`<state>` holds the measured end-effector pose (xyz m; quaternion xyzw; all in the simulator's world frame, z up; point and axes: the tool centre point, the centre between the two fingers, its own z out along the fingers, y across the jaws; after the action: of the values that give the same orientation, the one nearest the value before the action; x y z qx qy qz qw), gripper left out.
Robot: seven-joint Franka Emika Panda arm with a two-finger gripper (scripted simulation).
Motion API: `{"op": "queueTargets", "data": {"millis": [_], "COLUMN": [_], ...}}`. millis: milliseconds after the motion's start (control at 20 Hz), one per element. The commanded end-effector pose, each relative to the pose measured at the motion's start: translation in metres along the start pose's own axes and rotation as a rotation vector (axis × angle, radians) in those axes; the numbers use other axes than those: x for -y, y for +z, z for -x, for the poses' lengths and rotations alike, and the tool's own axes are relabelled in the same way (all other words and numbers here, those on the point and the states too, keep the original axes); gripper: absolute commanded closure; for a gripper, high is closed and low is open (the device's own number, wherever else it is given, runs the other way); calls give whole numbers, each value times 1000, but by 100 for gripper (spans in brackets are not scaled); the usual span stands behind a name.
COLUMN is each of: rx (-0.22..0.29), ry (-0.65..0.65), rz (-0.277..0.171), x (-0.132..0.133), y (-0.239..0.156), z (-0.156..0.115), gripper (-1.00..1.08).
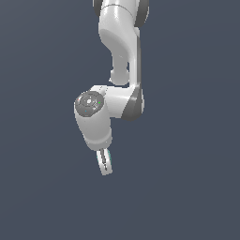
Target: Pick up the object and move it to a goal position.
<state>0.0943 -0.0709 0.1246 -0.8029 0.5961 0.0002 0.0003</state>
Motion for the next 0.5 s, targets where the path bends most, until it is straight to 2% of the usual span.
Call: {"op": "queueTargets", "data": {"millis": [0, 250, 450], "rx": [-1, 0, -1], "ry": [12, 8, 10], "rz": [0, 0, 0], "x": [1, 0, 0], "y": [0, 4, 22], "z": [-1, -1, -1], "gripper": [-92, -92, -92]}}
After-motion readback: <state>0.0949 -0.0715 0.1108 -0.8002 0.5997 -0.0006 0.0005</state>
